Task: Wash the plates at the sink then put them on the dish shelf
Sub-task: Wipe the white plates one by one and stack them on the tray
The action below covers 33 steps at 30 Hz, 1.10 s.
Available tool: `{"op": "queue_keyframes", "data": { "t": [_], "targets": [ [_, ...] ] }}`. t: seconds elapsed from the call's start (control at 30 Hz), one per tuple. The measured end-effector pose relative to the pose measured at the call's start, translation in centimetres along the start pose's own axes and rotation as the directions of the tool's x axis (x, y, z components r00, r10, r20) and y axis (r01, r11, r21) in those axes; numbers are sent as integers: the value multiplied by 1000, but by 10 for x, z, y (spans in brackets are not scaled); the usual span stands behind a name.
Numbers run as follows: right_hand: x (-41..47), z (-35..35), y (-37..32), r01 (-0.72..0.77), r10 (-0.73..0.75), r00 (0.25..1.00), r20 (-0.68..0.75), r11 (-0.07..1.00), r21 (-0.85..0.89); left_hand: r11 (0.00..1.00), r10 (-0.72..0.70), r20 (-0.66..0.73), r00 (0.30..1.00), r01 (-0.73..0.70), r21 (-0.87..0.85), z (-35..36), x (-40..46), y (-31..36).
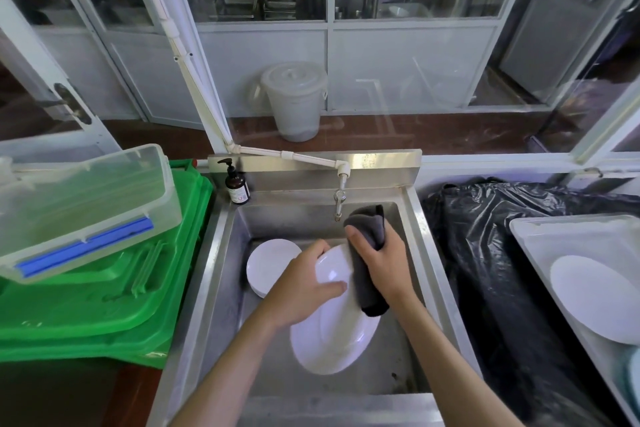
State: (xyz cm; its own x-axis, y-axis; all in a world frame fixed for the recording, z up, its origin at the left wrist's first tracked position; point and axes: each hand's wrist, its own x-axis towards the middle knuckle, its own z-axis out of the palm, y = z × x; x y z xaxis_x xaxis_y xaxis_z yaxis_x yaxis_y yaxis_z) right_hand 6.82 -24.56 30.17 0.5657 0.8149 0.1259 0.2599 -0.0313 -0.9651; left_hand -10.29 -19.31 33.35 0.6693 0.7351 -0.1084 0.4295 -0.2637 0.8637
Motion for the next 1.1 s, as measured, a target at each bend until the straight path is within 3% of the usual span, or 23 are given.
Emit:
{"op": "queue_keyframes", "data": {
  "t": [0.1, 0.2, 0.37, 0.5, 0.6, 0.67, 0.8, 0.93, 1.1],
  "targets": [
    [7, 2, 13, -138, 150, 983, -102, 984, 117, 997, -16, -63, 998, 11, -77, -4, 1, -1],
    [11, 0, 30, -273, 307, 941, -143, 937, 217, 960, -83, -201, 976, 25, -279, -10, 4, 0],
    [4, 6, 42, -384, 437, 879, -192, 886, 259, 863, -255, -351, 901, 49, -502, -8, 12, 6],
    [-10, 15, 46, -435, 477, 852, -216, 874, 215, 800, -412, -417, 810, 103, -591, -1, 20, -1],
    [-24, 20, 36, -434, 469, 863, -188, 878, 199, 666, -587, -399, 705, 139, -733, 5, 30, -10],
    [-34, 28, 25, -401, 420, 890, -178, 906, 135, 589, -648, -363, 670, 138, -796, 8, 34, -7],
    [-47, 52, 7, -259, 254, 962, -96, 965, -37, 540, -649, -328, 686, 112, -834, 25, 36, 7],
    [-34, 60, -12, -40, 48, 998, 35, 978, -204, 436, -657, -182, 732, 172, -884, 34, 28, 7],
    [0, 49, -16, -166, 162, 986, -48, 979, -114, 517, -564, -169, 808, 186, -836, 35, 18, 8]
  ]
}}
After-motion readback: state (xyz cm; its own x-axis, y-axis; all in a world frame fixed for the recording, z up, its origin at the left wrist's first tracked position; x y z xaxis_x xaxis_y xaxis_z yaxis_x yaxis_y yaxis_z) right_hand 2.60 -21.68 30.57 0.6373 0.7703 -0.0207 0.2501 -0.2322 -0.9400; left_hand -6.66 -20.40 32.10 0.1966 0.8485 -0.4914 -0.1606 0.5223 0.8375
